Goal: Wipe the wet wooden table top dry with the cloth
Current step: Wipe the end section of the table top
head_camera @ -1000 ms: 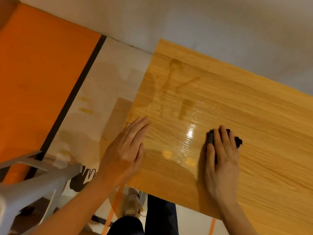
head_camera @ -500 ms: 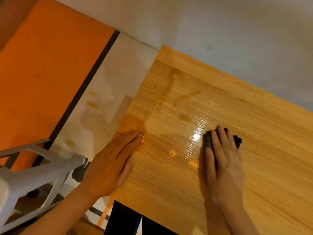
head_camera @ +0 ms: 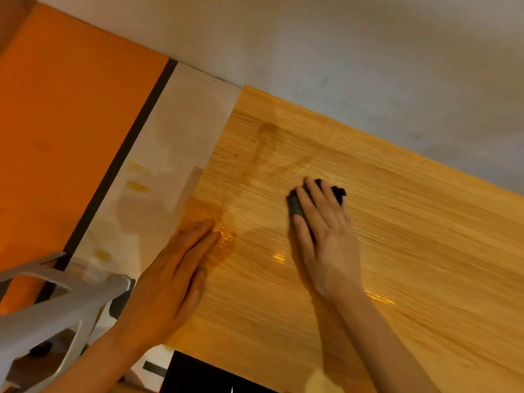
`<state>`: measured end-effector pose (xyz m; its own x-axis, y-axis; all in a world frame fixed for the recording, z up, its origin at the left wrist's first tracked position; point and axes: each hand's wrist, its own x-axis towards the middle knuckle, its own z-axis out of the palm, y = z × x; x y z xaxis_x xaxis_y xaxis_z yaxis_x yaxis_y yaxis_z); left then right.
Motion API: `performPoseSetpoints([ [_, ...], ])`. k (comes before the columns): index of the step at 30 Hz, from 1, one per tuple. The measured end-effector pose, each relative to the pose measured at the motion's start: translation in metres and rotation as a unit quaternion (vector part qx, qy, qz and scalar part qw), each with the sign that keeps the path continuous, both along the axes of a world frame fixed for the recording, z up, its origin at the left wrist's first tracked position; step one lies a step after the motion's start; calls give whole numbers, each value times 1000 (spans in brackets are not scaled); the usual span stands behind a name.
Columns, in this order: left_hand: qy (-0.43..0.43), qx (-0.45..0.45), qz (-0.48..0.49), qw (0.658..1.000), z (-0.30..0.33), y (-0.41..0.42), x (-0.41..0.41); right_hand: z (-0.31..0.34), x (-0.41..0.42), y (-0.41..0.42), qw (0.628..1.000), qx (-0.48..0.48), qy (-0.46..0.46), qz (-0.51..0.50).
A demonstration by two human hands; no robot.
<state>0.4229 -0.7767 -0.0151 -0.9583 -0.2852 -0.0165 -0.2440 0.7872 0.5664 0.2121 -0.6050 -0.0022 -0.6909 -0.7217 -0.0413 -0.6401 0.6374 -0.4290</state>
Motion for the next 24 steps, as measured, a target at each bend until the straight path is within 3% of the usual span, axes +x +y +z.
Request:
performPoseSetpoints([
  [3,16,-3,19,1000,5,-11,-31,4,-34,43,989,-6,-5,-146],
  [6,20,-11,35,999,5,-24,-75,-1,-29,24,970,-29,-5,-241],
  [11,28,-60,20,998,-9,-34,-114,-6,26,-46,985,-29,15,-170],
  [16,23,-71,22,997,-15,-33,-115,4,81,-37,997,3,-17,-77],
  [20,19,-82,27,996,-12,-33,-118,0,20,-67,999,-4,15,-52],
  [24,14,-80,21,996,-10,-33,-118,-7,-54,-121,994,-36,13,-105],
])
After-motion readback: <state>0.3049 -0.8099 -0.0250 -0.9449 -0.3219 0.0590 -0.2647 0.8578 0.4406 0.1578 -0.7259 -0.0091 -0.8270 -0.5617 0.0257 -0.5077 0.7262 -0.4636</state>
